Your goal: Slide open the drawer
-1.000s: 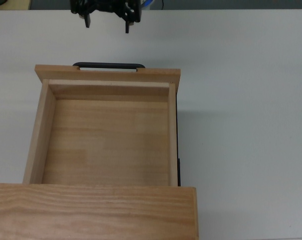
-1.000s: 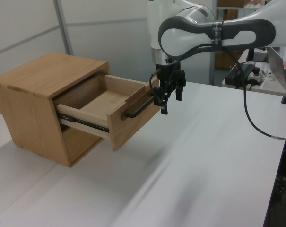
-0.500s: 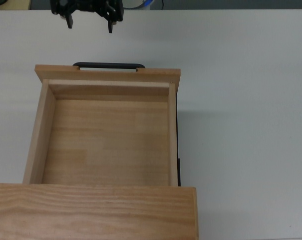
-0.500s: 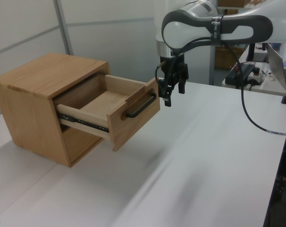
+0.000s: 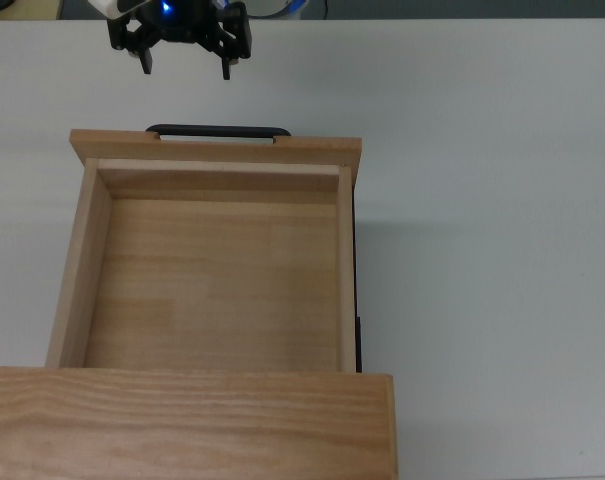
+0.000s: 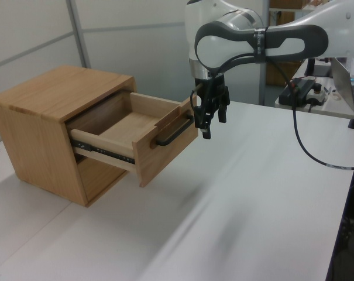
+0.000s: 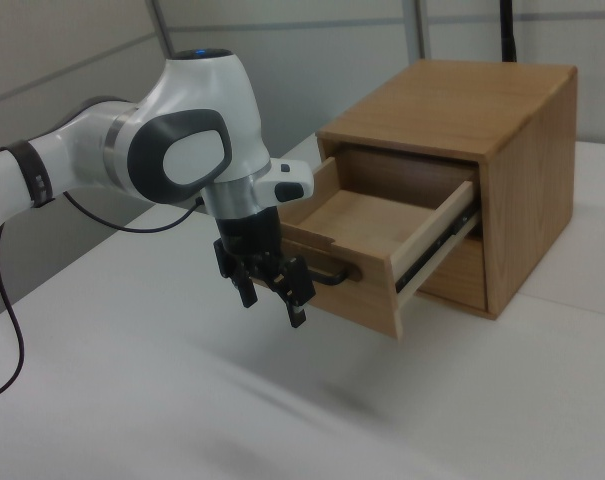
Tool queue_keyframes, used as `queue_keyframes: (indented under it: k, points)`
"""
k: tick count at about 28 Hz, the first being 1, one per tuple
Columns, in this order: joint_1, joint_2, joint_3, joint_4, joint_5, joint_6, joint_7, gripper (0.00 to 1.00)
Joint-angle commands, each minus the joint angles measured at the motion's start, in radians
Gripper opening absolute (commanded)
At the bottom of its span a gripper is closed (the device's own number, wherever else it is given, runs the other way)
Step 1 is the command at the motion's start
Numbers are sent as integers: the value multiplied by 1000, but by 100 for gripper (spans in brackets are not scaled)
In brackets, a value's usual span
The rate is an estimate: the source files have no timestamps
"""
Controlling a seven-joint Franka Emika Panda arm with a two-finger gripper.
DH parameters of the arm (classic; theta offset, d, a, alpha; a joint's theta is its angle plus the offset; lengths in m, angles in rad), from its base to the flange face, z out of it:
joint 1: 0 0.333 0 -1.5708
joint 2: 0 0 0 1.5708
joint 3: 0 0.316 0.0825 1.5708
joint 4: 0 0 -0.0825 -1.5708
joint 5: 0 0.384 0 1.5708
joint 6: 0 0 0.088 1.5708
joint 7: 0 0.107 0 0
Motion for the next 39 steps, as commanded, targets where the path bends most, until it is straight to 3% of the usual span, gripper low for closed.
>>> queue_keyframes:
  k: [1,7,11,39]
  points:
    - [9,14,2,29,27,-21,-20,100]
    - [26,11,9,39,56,-25,-29,100]
    - [49,11,9,41,54,-24,-37,100]
    - [44,20,5,91,39,-13,-35,100]
